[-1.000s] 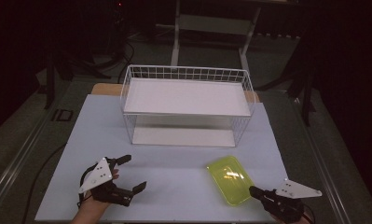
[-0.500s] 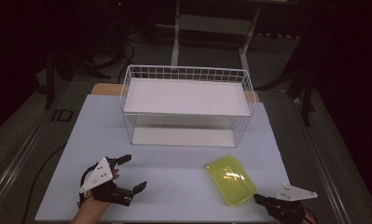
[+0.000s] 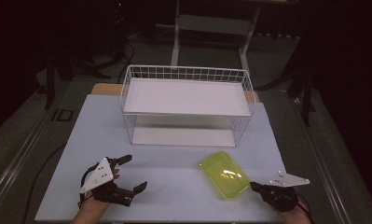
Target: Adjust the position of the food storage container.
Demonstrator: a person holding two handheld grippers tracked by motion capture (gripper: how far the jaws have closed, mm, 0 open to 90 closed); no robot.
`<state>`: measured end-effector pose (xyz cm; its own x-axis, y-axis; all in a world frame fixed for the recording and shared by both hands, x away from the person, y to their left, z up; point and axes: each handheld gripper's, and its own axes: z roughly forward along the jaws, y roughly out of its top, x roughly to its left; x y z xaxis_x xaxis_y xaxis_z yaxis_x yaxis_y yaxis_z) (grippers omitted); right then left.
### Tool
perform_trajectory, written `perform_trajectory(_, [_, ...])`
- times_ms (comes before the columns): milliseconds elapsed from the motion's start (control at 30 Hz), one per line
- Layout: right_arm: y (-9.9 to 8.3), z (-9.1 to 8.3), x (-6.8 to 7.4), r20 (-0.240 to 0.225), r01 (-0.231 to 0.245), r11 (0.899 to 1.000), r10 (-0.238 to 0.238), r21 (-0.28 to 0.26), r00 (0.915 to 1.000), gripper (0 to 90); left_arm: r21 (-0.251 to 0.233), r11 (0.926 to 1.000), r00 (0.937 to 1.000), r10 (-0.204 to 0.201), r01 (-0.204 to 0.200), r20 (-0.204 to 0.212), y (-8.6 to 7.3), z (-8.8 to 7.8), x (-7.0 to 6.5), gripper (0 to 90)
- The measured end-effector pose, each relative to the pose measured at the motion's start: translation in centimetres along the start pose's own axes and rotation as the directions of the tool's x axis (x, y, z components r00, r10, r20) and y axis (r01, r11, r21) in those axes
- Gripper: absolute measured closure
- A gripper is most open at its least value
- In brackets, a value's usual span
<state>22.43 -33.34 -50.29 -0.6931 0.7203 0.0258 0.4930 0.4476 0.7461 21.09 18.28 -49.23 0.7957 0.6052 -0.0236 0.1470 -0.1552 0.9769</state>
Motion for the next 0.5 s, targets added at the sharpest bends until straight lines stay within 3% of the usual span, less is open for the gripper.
perform_trajectory(167, [0.4,0.3,-0.1,-0.009,-0.008,1.000,0.008,-0.002,0.9999,90.0,0.002,1.0000,1.0000,0.006,-0.006,-0.002,0.0,-0.1,-0.1,1.5])
perform_trajectory(500, [-1.5,0.3,-0.2,-0.020,-0.044,0.997,0.045,0.059,0.9988,90.0,0.004,0.9999,0.9999,0.013,-0.013,-0.003,0.1,0.0,-0.1,1.5])
